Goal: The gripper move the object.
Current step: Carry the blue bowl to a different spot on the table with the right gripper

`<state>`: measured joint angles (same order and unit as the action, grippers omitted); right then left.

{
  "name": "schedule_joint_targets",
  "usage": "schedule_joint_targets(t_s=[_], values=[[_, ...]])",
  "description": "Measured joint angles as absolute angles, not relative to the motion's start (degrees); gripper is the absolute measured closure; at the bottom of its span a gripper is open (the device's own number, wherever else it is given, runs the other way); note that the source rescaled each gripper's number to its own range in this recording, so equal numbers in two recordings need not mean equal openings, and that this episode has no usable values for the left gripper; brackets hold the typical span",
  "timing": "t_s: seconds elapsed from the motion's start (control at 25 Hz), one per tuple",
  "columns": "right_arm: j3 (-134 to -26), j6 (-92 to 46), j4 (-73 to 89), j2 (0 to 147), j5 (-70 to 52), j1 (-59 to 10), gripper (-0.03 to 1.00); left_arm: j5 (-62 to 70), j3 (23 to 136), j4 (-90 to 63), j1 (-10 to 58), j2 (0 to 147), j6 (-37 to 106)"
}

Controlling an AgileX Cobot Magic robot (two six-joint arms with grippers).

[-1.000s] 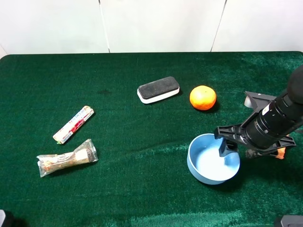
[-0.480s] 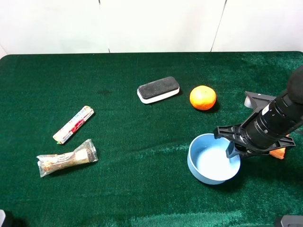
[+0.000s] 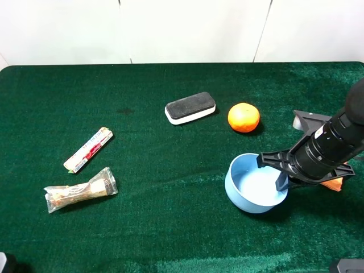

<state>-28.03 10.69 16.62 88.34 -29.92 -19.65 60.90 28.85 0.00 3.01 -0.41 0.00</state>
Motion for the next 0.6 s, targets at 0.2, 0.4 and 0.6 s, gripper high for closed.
schedule_joint_targets(t_s=[0.2, 0.4, 0.6], values=[[-28.03, 10.40, 16.62, 88.34, -29.99, -19.65, 0.97, 60.90, 28.85, 0.00, 3.01, -0.41, 0.00], [-28.65, 10.40, 16.62, 88.34, -32.59, -19.65, 0.97, 60.90, 28.85, 0.00, 3.01, -0.41, 0.00], [-32.34, 10.28, 16.62, 88.44, -37.23, -19.65, 0.97, 60.90, 28.85, 0.00, 3.01, -0.41, 0.00]])
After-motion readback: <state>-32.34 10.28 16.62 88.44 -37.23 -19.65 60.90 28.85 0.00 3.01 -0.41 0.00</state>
